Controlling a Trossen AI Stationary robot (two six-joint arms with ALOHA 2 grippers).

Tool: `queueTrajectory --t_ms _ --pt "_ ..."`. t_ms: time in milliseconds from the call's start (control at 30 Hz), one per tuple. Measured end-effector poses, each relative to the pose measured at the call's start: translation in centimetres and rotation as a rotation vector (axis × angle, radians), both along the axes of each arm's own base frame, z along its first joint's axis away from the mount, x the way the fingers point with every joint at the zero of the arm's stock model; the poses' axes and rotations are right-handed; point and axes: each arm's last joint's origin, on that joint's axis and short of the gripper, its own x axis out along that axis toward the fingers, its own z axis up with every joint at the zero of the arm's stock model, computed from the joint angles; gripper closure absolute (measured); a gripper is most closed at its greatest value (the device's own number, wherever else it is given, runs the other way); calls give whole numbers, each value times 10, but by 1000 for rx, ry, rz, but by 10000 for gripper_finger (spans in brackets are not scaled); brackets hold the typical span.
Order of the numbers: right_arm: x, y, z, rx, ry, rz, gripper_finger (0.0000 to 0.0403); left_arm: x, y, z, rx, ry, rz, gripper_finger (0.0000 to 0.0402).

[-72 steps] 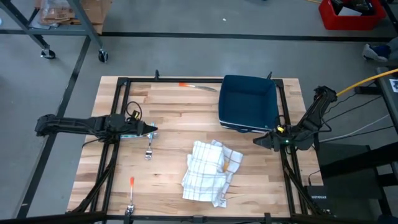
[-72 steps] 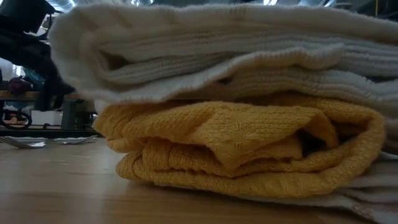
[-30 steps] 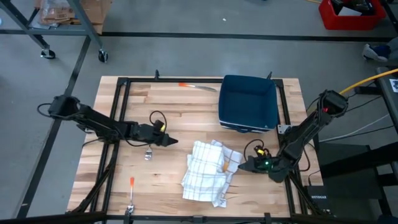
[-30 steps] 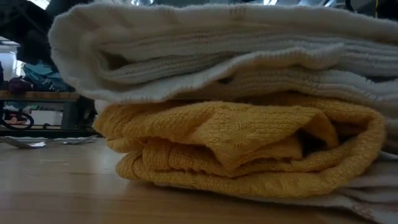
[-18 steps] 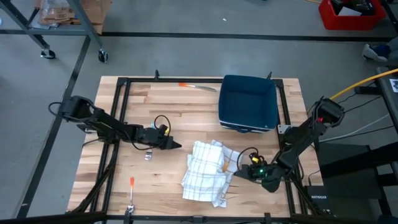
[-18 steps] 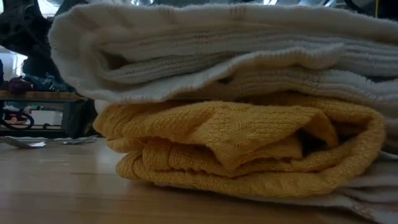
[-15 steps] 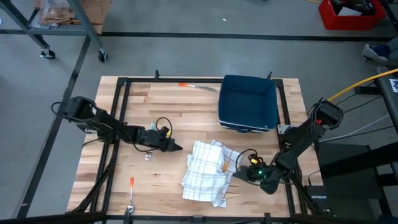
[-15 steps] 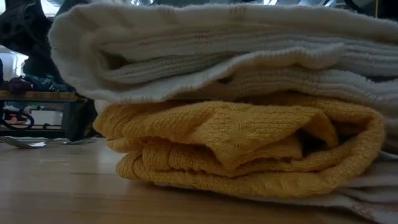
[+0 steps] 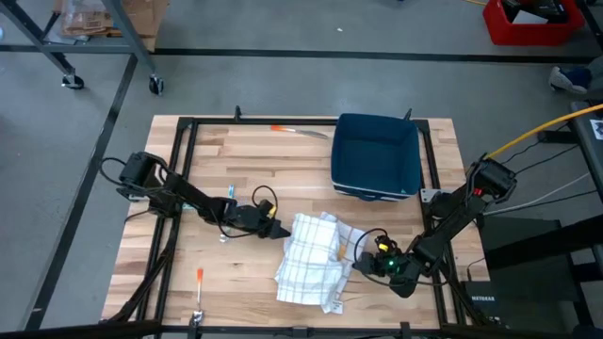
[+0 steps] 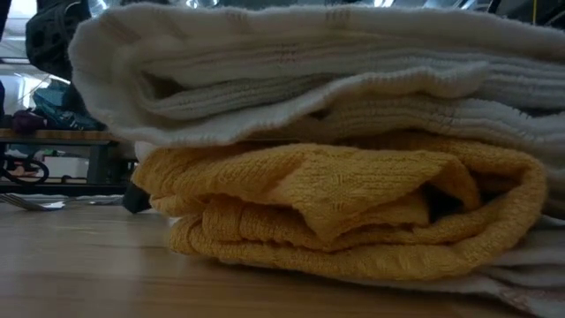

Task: Fold towel
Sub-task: Put the stacked and folded towels into the blue laundry bin

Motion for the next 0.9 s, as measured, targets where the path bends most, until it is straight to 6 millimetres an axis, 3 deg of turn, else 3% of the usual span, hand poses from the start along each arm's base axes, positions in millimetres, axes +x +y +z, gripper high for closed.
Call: queueTrajectory --t_ms 300,900 --pt "0 -2 -2 -25 14 -11 238 13 -3 2 57 52 -24 231" --pt "29 -33 -5 -68 95 -17 238 17 -2 3 61 86 -9 231"
